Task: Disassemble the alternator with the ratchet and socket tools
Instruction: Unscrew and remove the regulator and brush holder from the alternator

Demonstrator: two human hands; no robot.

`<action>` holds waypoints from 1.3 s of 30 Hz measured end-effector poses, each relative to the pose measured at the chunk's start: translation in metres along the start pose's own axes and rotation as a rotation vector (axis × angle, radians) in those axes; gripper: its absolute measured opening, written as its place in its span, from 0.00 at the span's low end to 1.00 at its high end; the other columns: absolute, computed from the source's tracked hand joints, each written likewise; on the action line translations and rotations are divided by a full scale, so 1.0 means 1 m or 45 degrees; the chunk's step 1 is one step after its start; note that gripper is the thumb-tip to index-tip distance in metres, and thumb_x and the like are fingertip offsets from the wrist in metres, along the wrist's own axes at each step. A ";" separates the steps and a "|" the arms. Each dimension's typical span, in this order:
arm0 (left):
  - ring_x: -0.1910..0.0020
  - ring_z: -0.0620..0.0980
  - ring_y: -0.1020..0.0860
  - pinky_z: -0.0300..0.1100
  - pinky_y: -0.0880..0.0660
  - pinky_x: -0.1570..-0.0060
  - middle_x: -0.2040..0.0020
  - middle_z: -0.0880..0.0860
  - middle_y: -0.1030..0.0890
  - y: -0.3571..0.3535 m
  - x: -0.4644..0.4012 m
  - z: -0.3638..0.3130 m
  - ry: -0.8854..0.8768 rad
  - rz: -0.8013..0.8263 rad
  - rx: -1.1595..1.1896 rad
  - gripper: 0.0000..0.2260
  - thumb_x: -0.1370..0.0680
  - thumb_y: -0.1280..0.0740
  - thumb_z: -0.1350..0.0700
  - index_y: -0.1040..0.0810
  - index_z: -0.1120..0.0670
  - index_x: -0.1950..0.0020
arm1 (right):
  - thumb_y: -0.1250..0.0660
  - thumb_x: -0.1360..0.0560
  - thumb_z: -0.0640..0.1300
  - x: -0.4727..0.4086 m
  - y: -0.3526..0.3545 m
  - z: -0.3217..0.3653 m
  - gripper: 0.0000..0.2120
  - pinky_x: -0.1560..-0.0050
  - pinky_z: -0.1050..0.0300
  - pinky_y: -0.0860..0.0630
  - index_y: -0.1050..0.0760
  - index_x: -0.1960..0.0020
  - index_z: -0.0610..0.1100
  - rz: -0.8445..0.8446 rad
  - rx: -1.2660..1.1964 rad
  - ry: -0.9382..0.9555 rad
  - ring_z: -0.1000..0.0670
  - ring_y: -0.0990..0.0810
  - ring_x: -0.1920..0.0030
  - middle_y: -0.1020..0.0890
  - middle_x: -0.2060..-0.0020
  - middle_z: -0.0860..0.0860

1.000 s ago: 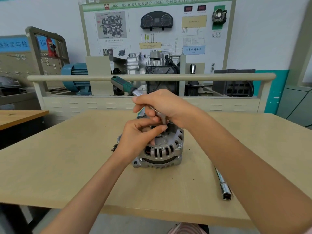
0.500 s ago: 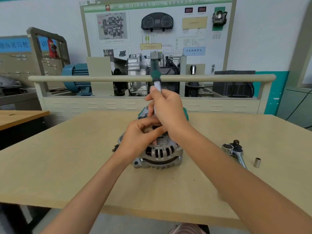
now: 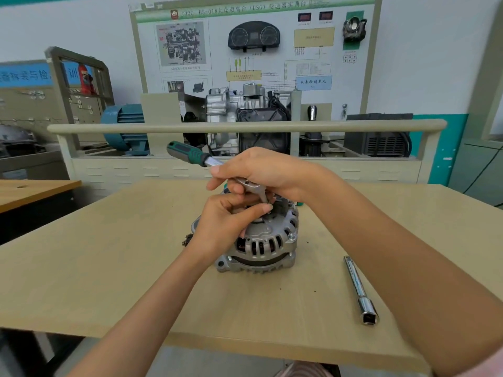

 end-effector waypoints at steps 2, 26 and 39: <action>0.72 0.33 0.24 0.23 0.32 0.69 0.66 0.41 0.17 0.000 0.000 0.001 0.004 -0.006 0.027 0.10 0.28 0.31 0.68 0.19 0.54 0.52 | 0.37 0.22 0.48 0.001 0.004 0.001 0.12 0.74 0.68 0.31 0.19 0.58 0.44 -0.058 -0.009 0.054 0.56 0.30 0.74 0.29 0.78 0.56; 0.78 0.39 0.30 0.27 0.32 0.69 0.80 0.46 0.27 -0.003 0.001 0.003 0.065 0.090 -0.084 0.08 0.25 0.33 0.64 0.18 0.51 0.56 | 0.43 0.20 0.47 0.011 0.022 -0.003 0.13 0.68 0.57 0.40 0.22 0.56 0.45 -0.200 -0.111 0.062 0.49 0.31 0.68 0.24 0.71 0.51; 0.81 0.38 0.34 0.26 0.35 0.74 0.79 0.43 0.25 0.001 0.002 -0.002 0.024 0.013 -0.058 0.09 0.27 0.32 0.66 0.18 0.53 0.54 | 0.40 0.20 0.44 0.006 0.007 0.011 0.07 0.76 0.65 0.34 0.26 0.53 0.41 -0.280 0.077 0.091 0.56 0.32 0.77 0.27 0.78 0.54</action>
Point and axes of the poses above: each hand's wrist, its own x-axis away from the middle knuckle, its own y-axis out of the back of the hand, z = x × y, the point moved 9 cm from there along -x, towards the middle knuckle
